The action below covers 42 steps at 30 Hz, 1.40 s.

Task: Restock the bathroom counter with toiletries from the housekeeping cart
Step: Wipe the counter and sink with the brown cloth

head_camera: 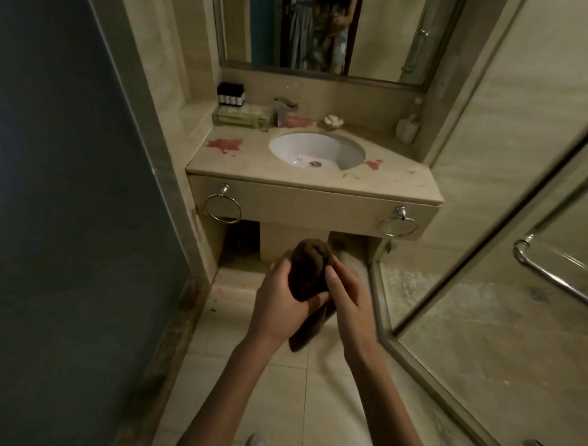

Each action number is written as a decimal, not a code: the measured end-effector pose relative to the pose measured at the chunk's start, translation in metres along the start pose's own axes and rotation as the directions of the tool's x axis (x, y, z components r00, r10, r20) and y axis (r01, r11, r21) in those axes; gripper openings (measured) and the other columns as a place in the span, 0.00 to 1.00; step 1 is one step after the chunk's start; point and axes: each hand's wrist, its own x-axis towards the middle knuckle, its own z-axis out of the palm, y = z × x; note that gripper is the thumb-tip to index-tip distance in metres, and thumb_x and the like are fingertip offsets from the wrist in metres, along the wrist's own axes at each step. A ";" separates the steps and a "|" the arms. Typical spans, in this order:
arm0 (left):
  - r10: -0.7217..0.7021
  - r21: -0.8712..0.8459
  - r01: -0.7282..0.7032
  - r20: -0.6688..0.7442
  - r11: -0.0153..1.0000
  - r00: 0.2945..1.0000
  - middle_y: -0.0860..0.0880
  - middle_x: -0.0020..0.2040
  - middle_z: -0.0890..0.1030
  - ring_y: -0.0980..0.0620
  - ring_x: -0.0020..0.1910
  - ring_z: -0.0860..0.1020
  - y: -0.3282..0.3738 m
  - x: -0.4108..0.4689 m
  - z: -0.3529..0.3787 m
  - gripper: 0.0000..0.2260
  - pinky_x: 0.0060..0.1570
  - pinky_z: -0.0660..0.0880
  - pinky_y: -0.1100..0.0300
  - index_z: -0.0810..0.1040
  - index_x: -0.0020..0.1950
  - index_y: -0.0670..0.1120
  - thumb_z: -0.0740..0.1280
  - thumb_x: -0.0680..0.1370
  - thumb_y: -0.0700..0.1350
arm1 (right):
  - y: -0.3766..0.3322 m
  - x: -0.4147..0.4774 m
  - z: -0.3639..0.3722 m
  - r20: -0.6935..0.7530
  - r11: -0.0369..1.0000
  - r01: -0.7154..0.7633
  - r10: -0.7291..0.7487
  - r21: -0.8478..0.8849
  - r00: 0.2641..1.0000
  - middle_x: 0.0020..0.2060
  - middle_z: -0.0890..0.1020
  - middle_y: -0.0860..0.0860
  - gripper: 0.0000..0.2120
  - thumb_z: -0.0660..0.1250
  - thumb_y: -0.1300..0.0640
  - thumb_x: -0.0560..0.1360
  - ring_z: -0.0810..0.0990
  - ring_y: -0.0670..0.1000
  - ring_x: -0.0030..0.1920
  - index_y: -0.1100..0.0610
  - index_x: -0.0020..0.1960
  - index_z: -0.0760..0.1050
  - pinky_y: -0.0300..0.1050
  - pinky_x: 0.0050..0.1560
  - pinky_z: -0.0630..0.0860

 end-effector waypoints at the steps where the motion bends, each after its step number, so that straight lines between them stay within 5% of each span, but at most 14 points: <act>1: -0.007 0.001 0.007 -0.033 1.000 0.999 0.60 0.57 0.74 0.61 0.57 0.72 0.000 0.012 -0.002 0.23 0.56 0.76 0.61 0.71 0.64 0.54 0.74 0.72 0.48 | 0.001 0.010 0.004 0.012 0.999 0.027 -0.027 -0.019 1.000 0.57 0.74 0.48 0.23 0.62 0.42 0.75 0.75 0.42 0.58 0.51 0.66 0.74 0.35 0.54 0.73; 6: -0.117 -0.248 0.091 -0.092 0.965 0.989 0.60 0.52 0.79 0.58 0.54 0.79 -0.011 0.070 -0.015 0.13 0.50 0.78 0.63 0.75 0.55 0.57 0.70 0.76 0.42 | 0.017 0.067 0.025 0.078 0.905 0.272 -0.260 -0.328 0.962 0.66 0.65 0.45 0.21 0.60 0.40 0.76 0.61 0.38 0.68 0.37 0.69 0.65 0.30 0.67 0.59; 9: -0.201 -0.436 0.152 -0.068 0.887 0.977 0.59 0.49 0.81 0.62 0.50 0.80 -0.020 0.107 -0.025 0.12 0.44 0.78 0.68 0.77 0.55 0.55 0.69 0.76 0.40 | 0.035 0.110 0.040 0.231 0.748 0.402 -0.329 -0.528 0.916 0.76 0.52 0.46 0.31 0.59 0.36 0.74 0.49 0.49 0.77 0.33 0.74 0.53 0.53 0.75 0.51; 11: -0.230 -0.469 0.169 -0.074 0.867 0.970 0.54 0.52 0.83 0.58 0.52 0.81 -0.028 0.133 -0.030 0.13 0.48 0.79 0.63 0.78 0.59 0.50 0.70 0.75 0.41 | 0.044 0.142 0.051 0.317 0.720 0.448 -0.322 -0.529 0.892 0.77 0.48 0.45 0.37 0.61 0.35 0.73 0.46 0.51 0.78 0.34 0.76 0.47 0.61 0.75 0.52; 14: -0.278 -0.504 0.191 -0.103 0.842 0.955 0.50 0.53 0.83 0.55 0.53 0.81 -0.038 0.182 -0.030 0.15 0.50 0.80 0.59 0.78 0.61 0.48 0.70 0.75 0.40 | 0.050 0.196 0.063 0.410 0.801 0.444 -0.276 -0.401 0.869 0.77 0.46 0.44 0.42 0.66 0.35 0.71 0.52 0.48 0.77 0.35 0.76 0.45 0.58 0.72 0.65; 20: -0.260 -0.522 0.149 -0.145 0.840 0.955 0.51 0.48 0.84 0.57 0.47 0.82 -0.024 0.311 -0.003 0.10 0.44 0.78 0.66 0.79 0.54 0.48 0.70 0.75 0.37 | 0.048 0.331 0.069 0.386 0.861 0.438 -0.323 -0.260 0.864 0.74 0.55 0.47 0.44 0.69 0.40 0.69 0.66 0.47 0.71 0.42 0.78 0.50 0.44 0.68 0.71; 22: -0.245 -0.481 0.142 -0.157 0.865 0.957 0.51 0.48 0.84 0.57 0.47 0.82 -0.018 0.351 -0.002 0.10 0.44 0.78 0.66 0.79 0.55 0.47 0.70 0.75 0.39 | 0.042 0.372 0.070 0.390 0.853 0.461 -0.349 -0.244 0.852 0.74 0.56 0.45 0.42 0.69 0.43 0.71 0.65 0.46 0.71 0.44 0.78 0.51 0.40 0.68 0.70; 28: -0.184 -0.397 0.092 -0.200 0.913 0.963 0.50 0.49 0.84 0.53 0.50 0.82 -0.041 0.431 -0.004 0.10 0.51 0.80 0.53 0.80 0.56 0.49 0.70 0.75 0.47 | 0.044 0.474 0.082 0.516 0.783 0.539 -0.337 -0.311 0.787 0.74 0.57 0.45 0.41 0.69 0.54 0.72 0.64 0.48 0.72 0.41 0.78 0.51 0.50 0.69 0.70; 31: -0.217 -0.349 0.111 -0.281 0.930 0.935 0.51 0.55 0.82 0.53 0.57 0.80 -0.070 0.458 -0.011 0.11 0.57 0.77 0.55 0.78 0.61 0.50 0.66 0.79 0.46 | 0.057 0.509 0.106 0.551 0.755 0.550 -0.305 -0.358 0.777 0.73 0.59 0.47 0.40 0.68 0.56 0.72 0.65 0.49 0.70 0.43 0.78 0.52 0.48 0.68 0.68; 35: -0.285 0.028 0.323 -0.398 0.946 0.872 0.50 0.70 0.71 0.52 0.68 0.70 -0.123 0.500 -0.023 0.21 0.61 0.66 0.62 0.63 0.75 0.51 0.57 0.82 0.53 | 0.084 0.563 0.147 0.450 0.744 0.460 -0.239 -0.485 0.860 0.71 0.62 0.50 0.40 0.70 0.59 0.71 0.68 0.52 0.67 0.45 0.77 0.55 0.47 0.68 0.68; 42: -0.450 0.242 0.609 -0.483 0.756 0.751 0.42 0.79 0.47 0.43 0.78 0.48 -0.229 0.585 -0.046 0.29 0.73 0.61 0.46 0.50 0.79 0.46 0.58 0.82 0.51 | 0.122 0.668 0.216 0.204 0.753 0.152 -0.023 -0.641 0.979 0.73 0.59 0.54 0.36 0.71 0.59 0.72 0.67 0.60 0.69 0.49 0.76 0.60 0.55 0.69 0.69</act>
